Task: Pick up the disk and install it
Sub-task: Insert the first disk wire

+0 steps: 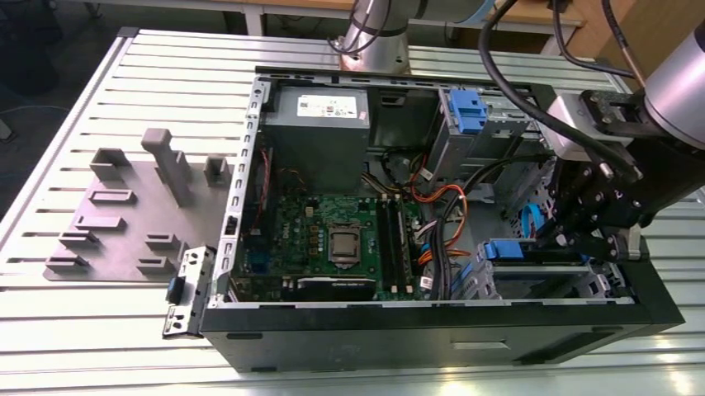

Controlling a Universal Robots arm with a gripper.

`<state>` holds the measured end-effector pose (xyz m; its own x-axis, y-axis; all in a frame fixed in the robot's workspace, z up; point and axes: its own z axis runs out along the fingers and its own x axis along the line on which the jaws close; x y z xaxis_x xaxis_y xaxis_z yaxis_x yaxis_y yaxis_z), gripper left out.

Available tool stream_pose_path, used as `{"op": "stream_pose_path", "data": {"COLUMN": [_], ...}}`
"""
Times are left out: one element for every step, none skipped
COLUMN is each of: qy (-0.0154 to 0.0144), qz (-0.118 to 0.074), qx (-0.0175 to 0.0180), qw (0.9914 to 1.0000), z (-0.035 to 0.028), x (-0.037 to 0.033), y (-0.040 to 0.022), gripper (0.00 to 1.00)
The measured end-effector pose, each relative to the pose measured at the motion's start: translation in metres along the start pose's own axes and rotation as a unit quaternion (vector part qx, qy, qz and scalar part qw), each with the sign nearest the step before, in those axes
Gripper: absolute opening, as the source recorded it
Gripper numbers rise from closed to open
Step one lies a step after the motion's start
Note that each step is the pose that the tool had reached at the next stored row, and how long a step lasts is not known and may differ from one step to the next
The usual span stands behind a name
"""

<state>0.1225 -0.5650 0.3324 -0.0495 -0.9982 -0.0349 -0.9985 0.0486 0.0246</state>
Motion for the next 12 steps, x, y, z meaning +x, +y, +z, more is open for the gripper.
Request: {"op": "stream_pose_path", "data": {"qy": [0.0000,0.0002,0.0002,0.0002,0.0002,0.0001,0.0001,0.0001,0.0000,0.0001,0.0001,0.0000], "qz": [0.000,0.000,0.000,0.000,0.000,0.000,0.000,0.000,0.000,0.000,0.000,0.000], "qx": [0.0000,0.0000,0.0000,0.0000,0.0000,0.0000,0.0000,0.0000,0.0000,0.0000,0.0000,0.0000], "qw": [1.00000,1.00000,1.00000,1.00000,1.00000,1.00000,1.00000,1.00000,1.00000,1.00000,1.00000,1.00000], "z": [0.0009,0.0011,0.0011,0.0011,0.0012,0.0013,0.0014,0.0013,0.0014,0.0014,0.0014,0.0014], "x": [0.0001,0.0001,0.0001,0.0001,0.0001,0.0001,0.0001,0.0001,0.0001,0.0001,0.0001,0.0001], "y": [0.0000,0.0000,0.0000,0.0000,0.0000,0.0000,-0.0001,-0.0001,-0.0001,0.0000,-0.0001,0.0000], "gripper": [0.16,0.16,0.16,0.16,0.16,0.16,0.16,0.16,0.16,0.16,0.16,0.16]}}
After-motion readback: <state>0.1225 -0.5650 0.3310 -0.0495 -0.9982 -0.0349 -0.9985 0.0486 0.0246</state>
